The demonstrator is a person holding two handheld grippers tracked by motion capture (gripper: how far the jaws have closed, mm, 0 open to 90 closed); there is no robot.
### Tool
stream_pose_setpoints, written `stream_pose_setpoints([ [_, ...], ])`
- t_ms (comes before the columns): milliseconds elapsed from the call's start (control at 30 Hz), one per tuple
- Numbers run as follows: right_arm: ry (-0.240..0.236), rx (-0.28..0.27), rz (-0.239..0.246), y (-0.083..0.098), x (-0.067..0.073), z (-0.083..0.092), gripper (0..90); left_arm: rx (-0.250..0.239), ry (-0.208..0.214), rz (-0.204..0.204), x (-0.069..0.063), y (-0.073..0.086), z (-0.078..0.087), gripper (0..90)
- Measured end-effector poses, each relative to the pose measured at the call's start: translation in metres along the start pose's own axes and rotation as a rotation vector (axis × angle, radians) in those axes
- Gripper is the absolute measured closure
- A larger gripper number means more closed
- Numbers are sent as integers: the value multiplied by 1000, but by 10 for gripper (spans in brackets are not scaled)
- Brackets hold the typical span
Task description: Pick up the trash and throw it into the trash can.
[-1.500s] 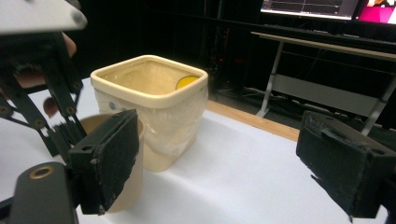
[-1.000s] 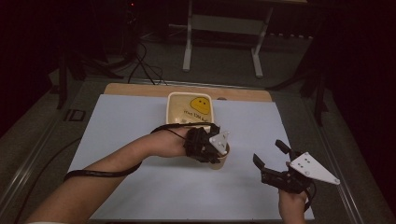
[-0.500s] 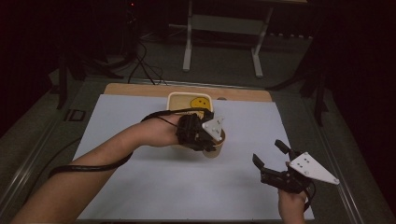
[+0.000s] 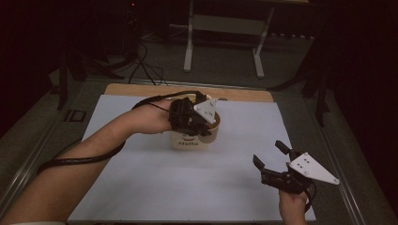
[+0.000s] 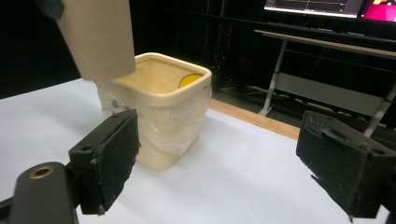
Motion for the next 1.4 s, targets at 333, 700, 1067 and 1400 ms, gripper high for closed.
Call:
stream_pose_setpoints([
  [333,-7,7,2,1,1,-1,131,5,-52,49,28,6,16,892],
  [700,-9,10,4,2,1,-2,131,-24,-100,108,59,15,22,892],
  [1067,-10,12,4,2,1,-2,131,-57,-124,160,79,27,25,891],
  [1400,-10,12,4,2,1,-2,131,-63,-142,205,95,35,14,888],
])
Point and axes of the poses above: each handheld gripper's, and its own axes: z roughly backward along the jaws, y roughly out of its underside, x roughly to its left, the point moved 8 cm from there along -z, roughly forward along the jaws, and after that the axes turned 7 degrees about z, right-handed, at the moved point
